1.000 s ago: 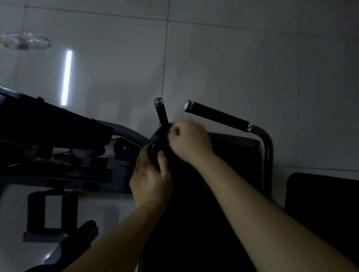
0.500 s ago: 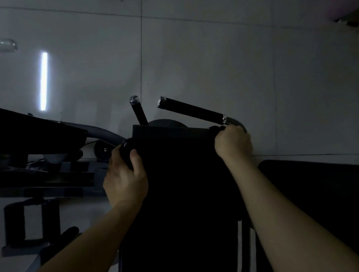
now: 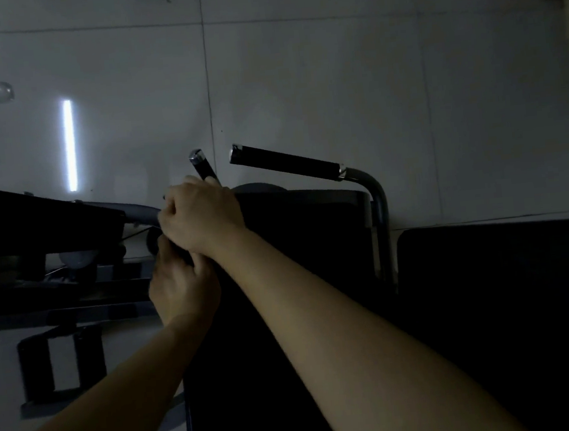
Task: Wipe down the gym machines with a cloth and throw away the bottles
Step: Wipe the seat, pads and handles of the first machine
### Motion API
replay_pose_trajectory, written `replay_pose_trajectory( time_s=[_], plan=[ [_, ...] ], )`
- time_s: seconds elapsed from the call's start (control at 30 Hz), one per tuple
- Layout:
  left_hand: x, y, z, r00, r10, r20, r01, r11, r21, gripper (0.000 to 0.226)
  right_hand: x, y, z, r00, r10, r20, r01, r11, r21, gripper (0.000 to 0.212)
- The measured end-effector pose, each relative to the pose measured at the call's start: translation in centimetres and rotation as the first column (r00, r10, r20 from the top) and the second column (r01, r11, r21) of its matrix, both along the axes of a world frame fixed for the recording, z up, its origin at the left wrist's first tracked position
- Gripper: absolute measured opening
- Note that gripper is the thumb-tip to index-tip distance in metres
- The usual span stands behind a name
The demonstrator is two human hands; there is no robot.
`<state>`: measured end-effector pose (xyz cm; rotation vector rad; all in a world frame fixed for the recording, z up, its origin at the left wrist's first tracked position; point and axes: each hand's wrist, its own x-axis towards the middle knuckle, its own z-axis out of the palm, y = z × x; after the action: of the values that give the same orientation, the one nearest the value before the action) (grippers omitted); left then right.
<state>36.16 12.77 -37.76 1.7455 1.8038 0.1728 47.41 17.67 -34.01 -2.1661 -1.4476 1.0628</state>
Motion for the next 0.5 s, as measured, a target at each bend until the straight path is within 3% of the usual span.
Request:
replay_pose_trajectory(
  time_s=[0.07,0.13,0.23,0.5],
  plan=[
    [0.0,0.1,0.1,1.000,0.011,0.015,-0.011,1.000,0.000,0.057,2.7,-1.4,-0.5,0.999,-0.052,-0.002,0.052,0.998,-0.037,0.026],
    [0.1,0.2,0.3,0.999,0.020,0.027,-0.020,1.000,-0.020,0.058,6.3,-4.2,-1.7,0.980,-0.178,0.091,0.187,0.977,-0.097,0.026],
    [0.0,0.3,0.6,0.998,0.034,0.055,-0.030,0.998,-0.063,0.057,11.2,-8.8,-2.9,0.888,-0.347,0.303,0.395,0.911,-0.115,0.030],
    [-0.1,0.5,0.6,0.994,0.040,0.098,-0.027,0.992,-0.126,0.039,12.7,-9.7,-4.5,0.676,-0.591,0.440,0.702,0.698,-0.140,0.031]
  ],
)
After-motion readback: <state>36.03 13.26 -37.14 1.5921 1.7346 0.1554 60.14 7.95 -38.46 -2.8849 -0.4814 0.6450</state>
